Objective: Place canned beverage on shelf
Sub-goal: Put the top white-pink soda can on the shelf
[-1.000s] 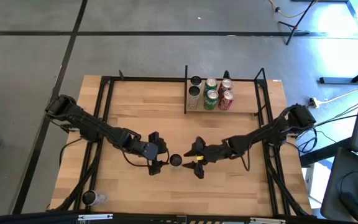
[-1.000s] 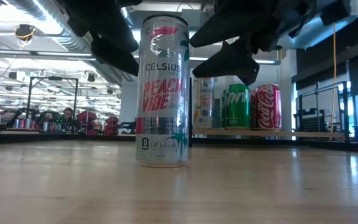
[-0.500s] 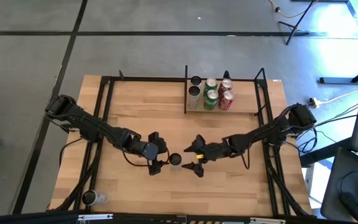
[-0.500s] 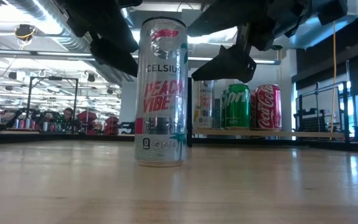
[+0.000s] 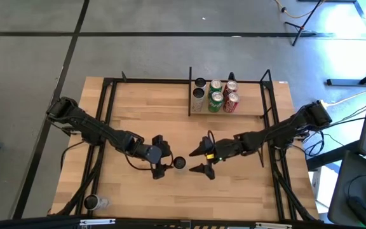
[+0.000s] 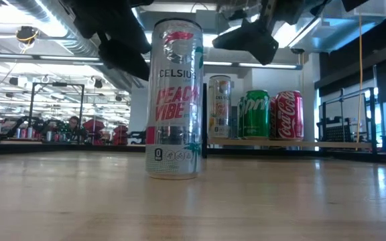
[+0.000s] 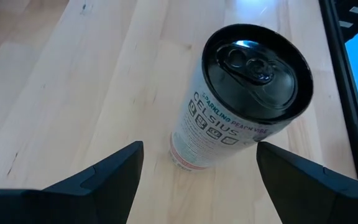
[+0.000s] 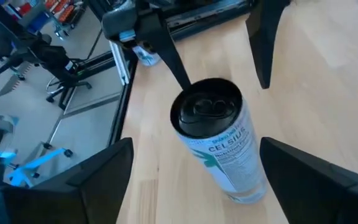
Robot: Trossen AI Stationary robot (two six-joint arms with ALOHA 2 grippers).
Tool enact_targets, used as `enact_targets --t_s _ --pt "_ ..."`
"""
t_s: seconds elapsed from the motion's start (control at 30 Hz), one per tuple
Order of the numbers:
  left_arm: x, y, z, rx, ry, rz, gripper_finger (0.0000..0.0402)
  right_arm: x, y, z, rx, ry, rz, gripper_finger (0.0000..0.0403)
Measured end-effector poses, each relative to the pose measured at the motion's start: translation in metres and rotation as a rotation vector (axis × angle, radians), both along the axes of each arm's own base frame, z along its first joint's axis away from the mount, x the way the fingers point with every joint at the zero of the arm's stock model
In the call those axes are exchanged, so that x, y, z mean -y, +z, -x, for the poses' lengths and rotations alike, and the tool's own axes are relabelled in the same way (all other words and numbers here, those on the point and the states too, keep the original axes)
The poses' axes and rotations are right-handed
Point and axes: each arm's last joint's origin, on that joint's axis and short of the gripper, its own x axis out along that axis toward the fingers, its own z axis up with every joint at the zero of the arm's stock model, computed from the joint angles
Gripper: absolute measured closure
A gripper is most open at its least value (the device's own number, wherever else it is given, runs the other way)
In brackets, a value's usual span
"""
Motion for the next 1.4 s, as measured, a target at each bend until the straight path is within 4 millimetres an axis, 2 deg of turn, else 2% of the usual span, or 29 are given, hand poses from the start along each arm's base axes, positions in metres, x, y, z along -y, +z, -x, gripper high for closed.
enact_targets --t_s 0.13,0.3,0.47,0.6,0.77,0.9,1.17,1.27,1.4 --pt "0.001 0.001 -0.001 0.018 0.0 0.007 0.0095 -0.001 -0.001 -0.005 0.039 -0.025 -0.004 0.0063" --pt "0.001 0.001 -0.001 0.019 0.002 0.011 0.0095 -0.002 -0.015 -0.015 0.06 -0.095 0.024 0.0061" --pt "0.002 -0.002 -0.003 0.014 0.002 0.009 0.0095 -0.005 -0.028 -0.022 0.061 -0.075 0.071 0.0061" --pt "0.002 -0.009 -0.006 -0.008 0.002 0.002 0.0095 -0.015 -0.031 -0.024 0.109 -0.041 0.084 0.0061" --pt "0.003 -0.009 -0.006 -0.012 -0.003 0.005 0.0095 -0.026 -0.042 -0.026 0.146 -0.075 0.194 0.0061" --pt "0.003 -0.009 -0.006 -0.004 -0.003 0.008 0.0095 -0.026 -0.055 -0.033 0.158 -0.081 0.258 0.0061" --pt "0.002 -0.008 -0.007 0.003 0.009 0.002 0.0095 -0.021 -0.067 -0.04 0.171 -0.103 0.261 0.0063" --pt "0.002 -0.008 -0.007 0.002 0.008 0.002 0.0095 -0.021 -0.066 -0.04 0.174 -0.151 0.245 0.009" --pt "0.001 -0.006 -0.005 0.003 -0.021 -0.011 0.0095 -0.019 -0.065 -0.04 0.169 -0.194 0.221 0.018"
